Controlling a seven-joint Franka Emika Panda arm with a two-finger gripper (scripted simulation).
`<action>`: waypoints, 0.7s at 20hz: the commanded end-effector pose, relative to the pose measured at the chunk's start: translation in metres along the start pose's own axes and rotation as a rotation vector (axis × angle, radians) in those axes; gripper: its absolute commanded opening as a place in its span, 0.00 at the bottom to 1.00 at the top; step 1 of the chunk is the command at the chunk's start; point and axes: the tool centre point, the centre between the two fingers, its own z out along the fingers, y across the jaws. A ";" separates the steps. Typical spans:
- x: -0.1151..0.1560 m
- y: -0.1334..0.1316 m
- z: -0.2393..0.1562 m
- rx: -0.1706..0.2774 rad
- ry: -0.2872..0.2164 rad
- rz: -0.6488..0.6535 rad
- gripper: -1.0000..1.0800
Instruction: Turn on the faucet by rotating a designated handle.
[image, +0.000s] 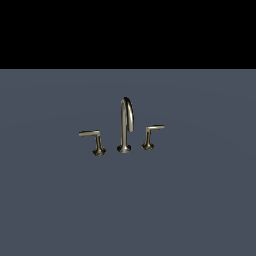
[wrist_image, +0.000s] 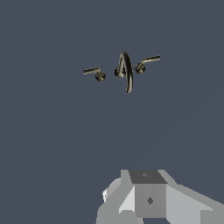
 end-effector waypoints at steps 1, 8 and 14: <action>0.010 -0.003 0.011 0.000 -0.001 0.041 0.00; 0.048 -0.010 0.054 0.001 -0.001 0.198 0.00; 0.088 -0.011 0.097 0.001 -0.001 0.357 0.00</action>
